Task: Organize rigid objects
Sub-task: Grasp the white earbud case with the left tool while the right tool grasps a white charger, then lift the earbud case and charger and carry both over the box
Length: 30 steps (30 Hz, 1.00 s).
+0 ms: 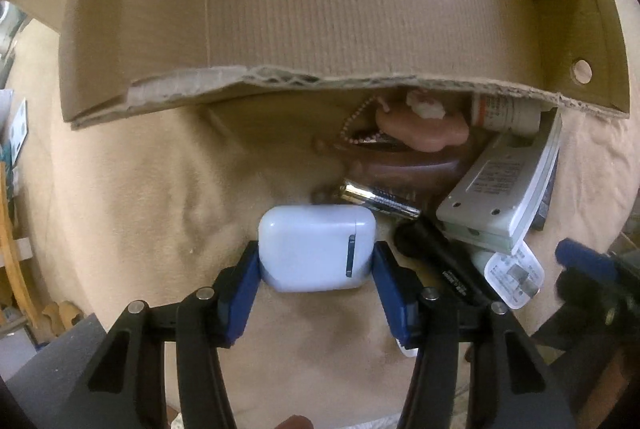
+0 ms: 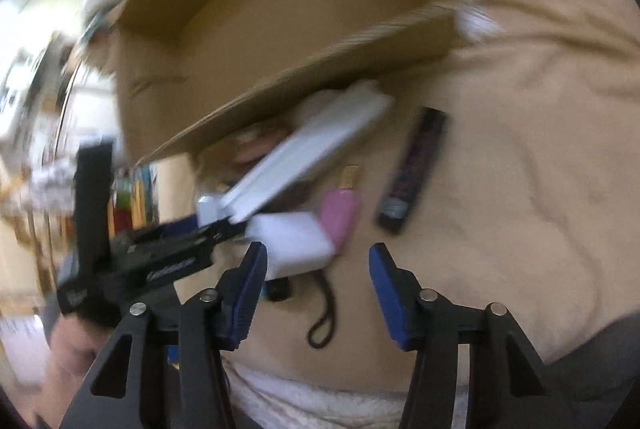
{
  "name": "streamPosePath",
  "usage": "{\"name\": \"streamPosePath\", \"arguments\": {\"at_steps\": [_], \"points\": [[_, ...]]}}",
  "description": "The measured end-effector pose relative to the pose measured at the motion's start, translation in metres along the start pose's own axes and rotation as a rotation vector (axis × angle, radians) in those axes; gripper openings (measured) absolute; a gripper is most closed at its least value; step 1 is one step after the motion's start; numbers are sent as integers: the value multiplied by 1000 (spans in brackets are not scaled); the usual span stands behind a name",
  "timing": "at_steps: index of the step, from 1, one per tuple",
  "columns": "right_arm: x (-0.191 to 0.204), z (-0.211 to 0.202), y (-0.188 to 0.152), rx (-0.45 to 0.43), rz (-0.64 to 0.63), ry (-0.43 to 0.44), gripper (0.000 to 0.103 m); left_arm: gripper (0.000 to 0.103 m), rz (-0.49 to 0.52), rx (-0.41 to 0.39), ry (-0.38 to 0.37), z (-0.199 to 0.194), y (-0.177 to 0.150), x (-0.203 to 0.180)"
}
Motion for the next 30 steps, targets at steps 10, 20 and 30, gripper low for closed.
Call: {"name": "streamPosePath", "arguments": {"at_steps": [10,20,30], "points": [[31,46,1,71,-241,-181,55,51,-100,-29,8,-3,-14,28],[16,12,9,-59,-227,-239,38,51,-125,-46,15,-21,-30,23],[3,24,8,-7,-185,-231,38,51,-128,-49,7,-44,-16,33]]}}
Point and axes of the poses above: each gripper's, at about its wrist camera, not at the fingertips, and z roughly the way its jaws point, x to its left, y to its top, the point moved 6 cm from there along z, roughly the way its jaws point, and after that the axes turned 11 degrees about y, right-handed, at the moved point
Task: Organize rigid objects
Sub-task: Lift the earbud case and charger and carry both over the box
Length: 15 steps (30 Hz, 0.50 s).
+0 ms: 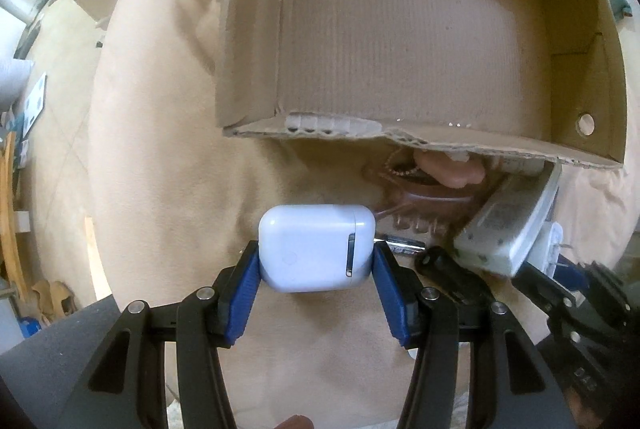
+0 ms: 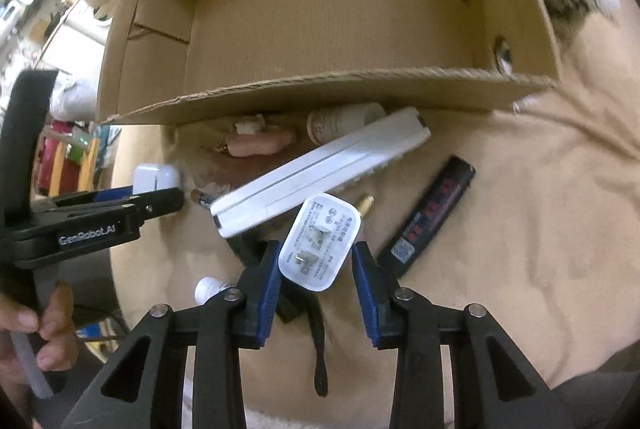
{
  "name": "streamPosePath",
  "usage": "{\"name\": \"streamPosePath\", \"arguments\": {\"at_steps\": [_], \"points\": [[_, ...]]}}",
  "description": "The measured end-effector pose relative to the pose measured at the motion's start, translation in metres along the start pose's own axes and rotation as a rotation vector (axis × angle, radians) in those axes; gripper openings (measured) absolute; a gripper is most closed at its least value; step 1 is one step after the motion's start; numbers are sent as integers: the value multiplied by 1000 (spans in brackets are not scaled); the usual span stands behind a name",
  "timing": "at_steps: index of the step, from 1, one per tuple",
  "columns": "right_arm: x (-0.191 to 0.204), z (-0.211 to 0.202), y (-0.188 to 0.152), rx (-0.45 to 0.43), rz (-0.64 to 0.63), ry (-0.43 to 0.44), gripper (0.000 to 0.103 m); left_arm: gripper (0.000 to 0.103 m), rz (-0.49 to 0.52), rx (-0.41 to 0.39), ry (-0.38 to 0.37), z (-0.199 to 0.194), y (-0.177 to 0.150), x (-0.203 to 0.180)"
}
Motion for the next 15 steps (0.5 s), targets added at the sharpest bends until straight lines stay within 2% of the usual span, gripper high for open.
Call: {"name": "streamPosePath", "arguments": {"at_steps": [5,6,7,8,15], "points": [[-15,1,2,-15,69,-14,38,51,0,-3,9,2,0,0],[-17,1,2,-23,79,-15,35,51,-5,-2,8,1,0,1],[-18,-1,3,-30,81,-18,28,51,-9,-2,7,2,0,1],[-20,-3,4,-41,86,-19,28,51,-13,-5,5,0,1,2],[-12,-22,0,-103,30,-54,28,51,-20,-15,22,-3,2,6]]}}
Point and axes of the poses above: each gripper's, at about its wrist camera, not at the fingertips, and z roughly the way its jaws point, x to its left, y to its top, the point moved 6 cm from there along z, roughly the way its jaws point, and after that the axes turned 11 degrees about y, right-handed, at the moved point
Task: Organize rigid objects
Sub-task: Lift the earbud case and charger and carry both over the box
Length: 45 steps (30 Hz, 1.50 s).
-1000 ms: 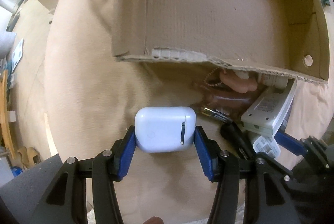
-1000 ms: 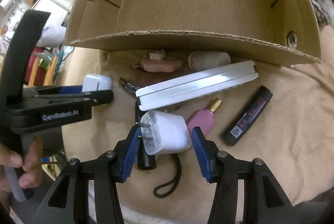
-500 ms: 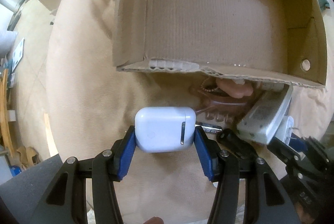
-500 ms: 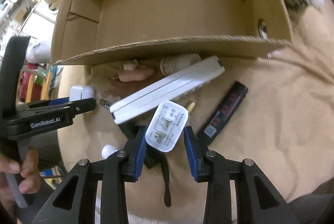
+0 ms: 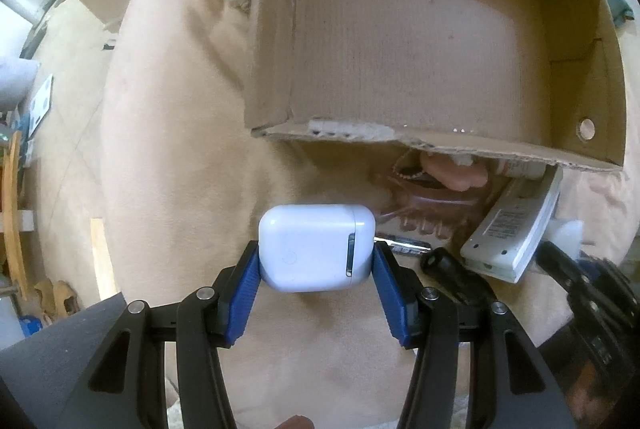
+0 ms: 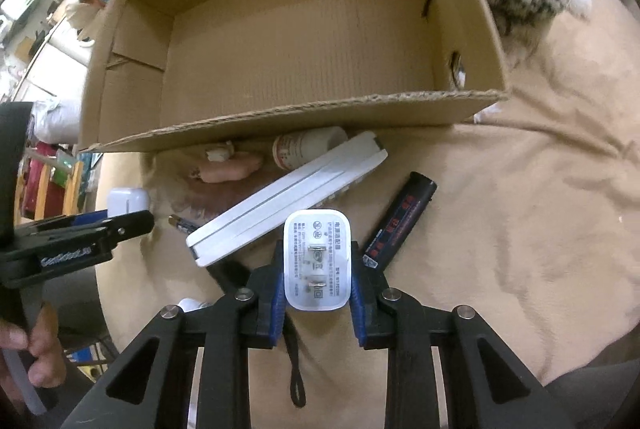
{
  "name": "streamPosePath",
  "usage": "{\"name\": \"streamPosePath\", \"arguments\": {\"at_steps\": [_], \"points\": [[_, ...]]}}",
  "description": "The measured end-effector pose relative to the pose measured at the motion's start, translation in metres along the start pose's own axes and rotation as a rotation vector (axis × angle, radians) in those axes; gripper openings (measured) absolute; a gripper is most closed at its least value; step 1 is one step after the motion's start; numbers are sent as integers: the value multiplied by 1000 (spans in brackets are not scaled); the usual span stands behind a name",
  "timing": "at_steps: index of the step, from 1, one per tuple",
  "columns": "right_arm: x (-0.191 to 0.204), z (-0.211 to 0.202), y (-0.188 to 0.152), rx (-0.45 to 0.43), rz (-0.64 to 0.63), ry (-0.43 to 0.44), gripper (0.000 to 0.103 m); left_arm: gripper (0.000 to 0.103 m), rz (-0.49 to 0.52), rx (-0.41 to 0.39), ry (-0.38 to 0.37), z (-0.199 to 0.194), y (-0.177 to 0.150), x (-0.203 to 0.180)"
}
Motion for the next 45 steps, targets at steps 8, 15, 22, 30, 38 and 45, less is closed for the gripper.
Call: {"name": "streamPosePath", "arguments": {"at_steps": [8,15,22,30,38,45], "points": [[-2,-36,-3,-89,-22,-37,28,51,-31,-22,39,-12,-1,12],[8,-92,15,-245,-44,7,28,51,-54,-206,59,-80,-1,21],[21,-112,47,-301,-95,57,28,51,-87,-329,56,-120,13,27],[30,-100,103,-319,-154,68,28,51,-38,-420,64,-150,51,10],[27,-64,143,-291,-177,45,28,51,15,-449,95,-139,102,-17],[15,-28,136,-218,-153,26,28,51,24,-399,107,-91,111,-35]]}}
Point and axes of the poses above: each gripper's, at about its wrist camera, not at the fingertips, and z roughly the way its jaws point, x to its left, y to its top, the point moved 6 cm from there along z, roughly the way its jaws point, and after that the axes turned 11 degrees about y, right-handed, at the moved point
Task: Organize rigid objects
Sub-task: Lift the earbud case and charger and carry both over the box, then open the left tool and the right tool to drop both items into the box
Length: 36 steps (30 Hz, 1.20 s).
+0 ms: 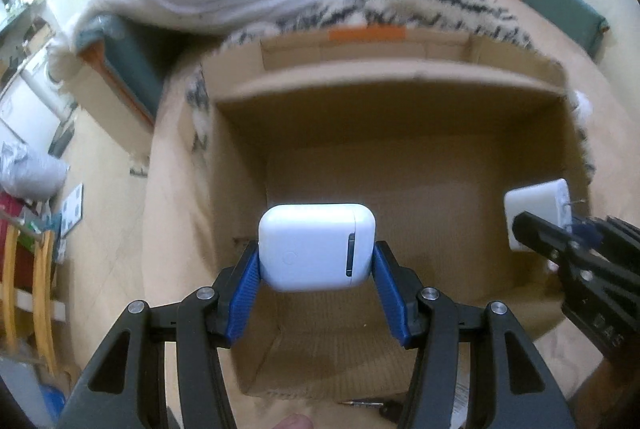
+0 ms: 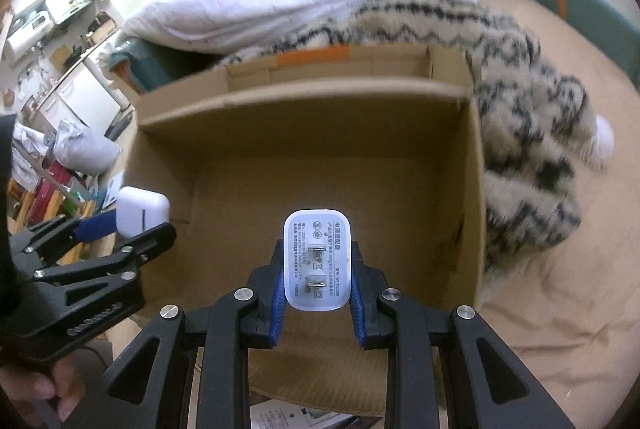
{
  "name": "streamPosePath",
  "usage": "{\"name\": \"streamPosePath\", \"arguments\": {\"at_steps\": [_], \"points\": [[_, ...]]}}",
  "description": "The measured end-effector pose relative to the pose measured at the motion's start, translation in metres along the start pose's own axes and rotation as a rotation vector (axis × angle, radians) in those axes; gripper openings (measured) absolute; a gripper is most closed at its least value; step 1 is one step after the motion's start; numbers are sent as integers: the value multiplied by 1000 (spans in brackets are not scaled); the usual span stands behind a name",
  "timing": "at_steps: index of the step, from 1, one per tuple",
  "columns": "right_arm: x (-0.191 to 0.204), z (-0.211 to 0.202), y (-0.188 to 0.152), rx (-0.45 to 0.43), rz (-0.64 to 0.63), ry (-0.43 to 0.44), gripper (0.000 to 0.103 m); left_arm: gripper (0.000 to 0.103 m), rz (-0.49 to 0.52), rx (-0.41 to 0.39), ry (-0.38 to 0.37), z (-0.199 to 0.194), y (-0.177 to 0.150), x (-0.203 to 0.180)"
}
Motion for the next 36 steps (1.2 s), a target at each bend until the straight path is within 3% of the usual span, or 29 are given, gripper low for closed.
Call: {"name": "streamPosePath", "arguments": {"at_steps": [10,20,28,36], "points": [[-5,31,-13,104,9,-26,28,51,21,39,0,18,-6,-12],[-12,40,-19,138,43,-50,28,52,26,56,10,24,-11,-8],[-15,36,-14,112,64,-50,28,51,22,35,28,22,-10,-6],[-11,15,2,2,54,-38,28,51,20,-18,35,12,-2,-5]]}}
Point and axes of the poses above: each gripper's, at about its wrist camera, not at the fingertips, and z roughly the way its jaws point, x to its left, y to its top, the point moved 6 cm from there along z, roughly the way its jaws point, and after that the axes turned 11 degrees about y, right-handed, at the moved point
